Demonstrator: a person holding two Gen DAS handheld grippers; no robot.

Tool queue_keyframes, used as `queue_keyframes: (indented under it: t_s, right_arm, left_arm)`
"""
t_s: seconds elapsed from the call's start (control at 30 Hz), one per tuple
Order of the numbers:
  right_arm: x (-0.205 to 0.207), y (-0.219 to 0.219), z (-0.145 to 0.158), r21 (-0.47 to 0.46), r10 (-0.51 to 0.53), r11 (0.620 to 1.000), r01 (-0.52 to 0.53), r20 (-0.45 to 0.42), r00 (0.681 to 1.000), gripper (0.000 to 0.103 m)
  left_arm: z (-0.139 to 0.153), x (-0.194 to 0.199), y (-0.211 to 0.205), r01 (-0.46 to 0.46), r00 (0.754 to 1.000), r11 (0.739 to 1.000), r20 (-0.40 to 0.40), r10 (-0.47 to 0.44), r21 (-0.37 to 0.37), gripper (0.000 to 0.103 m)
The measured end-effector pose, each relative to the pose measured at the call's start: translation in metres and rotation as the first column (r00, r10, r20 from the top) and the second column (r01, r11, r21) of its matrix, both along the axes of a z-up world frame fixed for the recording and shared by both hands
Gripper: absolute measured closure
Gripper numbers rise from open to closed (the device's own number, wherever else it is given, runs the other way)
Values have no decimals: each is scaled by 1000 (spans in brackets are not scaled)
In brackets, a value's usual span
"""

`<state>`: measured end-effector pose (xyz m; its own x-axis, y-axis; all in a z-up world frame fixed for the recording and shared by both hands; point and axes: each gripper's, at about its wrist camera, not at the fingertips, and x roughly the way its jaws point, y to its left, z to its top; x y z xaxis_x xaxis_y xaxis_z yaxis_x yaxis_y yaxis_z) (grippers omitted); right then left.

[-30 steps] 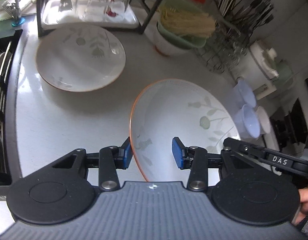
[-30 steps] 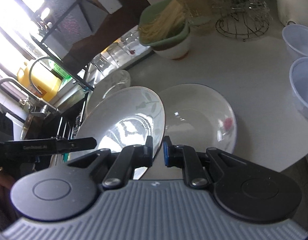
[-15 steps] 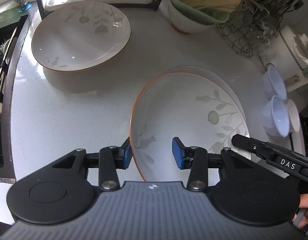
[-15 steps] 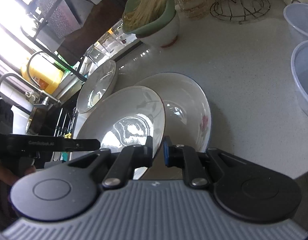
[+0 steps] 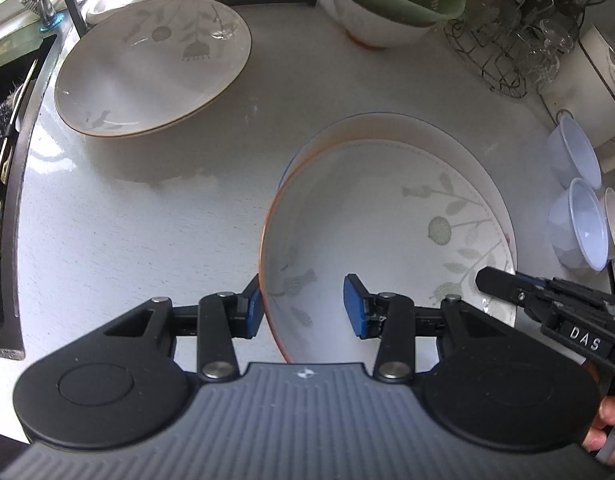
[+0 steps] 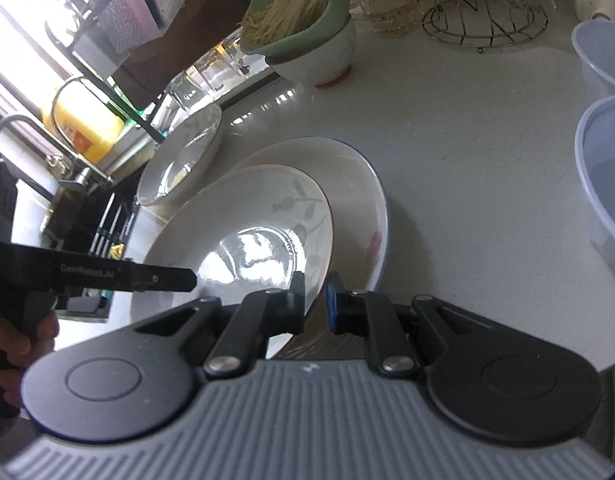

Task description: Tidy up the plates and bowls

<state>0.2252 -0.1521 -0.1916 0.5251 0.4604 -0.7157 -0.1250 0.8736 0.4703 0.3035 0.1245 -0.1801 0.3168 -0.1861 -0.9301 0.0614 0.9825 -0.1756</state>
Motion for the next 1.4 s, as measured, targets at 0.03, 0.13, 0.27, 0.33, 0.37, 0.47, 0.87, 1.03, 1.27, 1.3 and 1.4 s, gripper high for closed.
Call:
queue_keyframes:
  t_s: [0.03, 0.13, 0.27, 0.33, 0.37, 0.47, 0.87, 1.03, 1.27, 1.3, 1.4]
  right_arm:
    - [0, -1, 0, -7, 0, 1000, 0, 1, 1000, 89]
    - [-1, -2, 1, -35, 1, 999, 0, 22, 1000, 89]
    - [0, -2, 4, -83, -9, 996, 12, 38, 999, 89]
    - [1, 0, 5, -94, -2, 996, 5, 35, 999, 89]
    - [1, 1, 5, -97, -1, 995, 4, 32, 999, 89]
    - [-2, 4, 7, -124, 4, 992, 1, 36, 999, 88]
    - [-9, 12, 19, -173, -50, 984, 47, -8, 999, 88]
    - [-12, 11, 29, -211, -92, 974, 87, -16, 996, 87]
    - [-26, 4, 55, -223, -87, 970, 97, 53, 995, 87]
    - [-28, 2, 59, -211, -90, 972, 100, 60, 994, 87]
    - [-35, -1, 80, -184, -81, 978, 100, 107, 991, 87]
  left_arm:
    - [-1, 0, -1, -5, 1000, 1000, 3, 5, -3, 56]
    - [0, 1, -6, -10, 1000, 1000, 10, 10, 17, 56]
    - [2, 0, -4, -43, 999, 999, 25, 43, 1, 56]
    - [6, -2, -2, -52, 998, 999, 39, 52, -9, 55]
    - [9, -3, 0, -55, 997, 998, 47, 56, -13, 55]
    - [18, -7, 4, -74, 994, 997, 74, 75, -21, 55]
    - [66, -39, 10, -86, 981, 996, 172, 88, -18, 55]
    - [81, -51, 14, -100, 972, 994, 207, 108, -46, 55]
    - [101, -68, 5, -102, 959, 994, 261, 111, -48, 55]
    - [105, -70, 4, -103, 956, 993, 270, 113, -50, 55]
    - [119, -76, -2, -97, 947, 994, 303, 109, -56, 55]
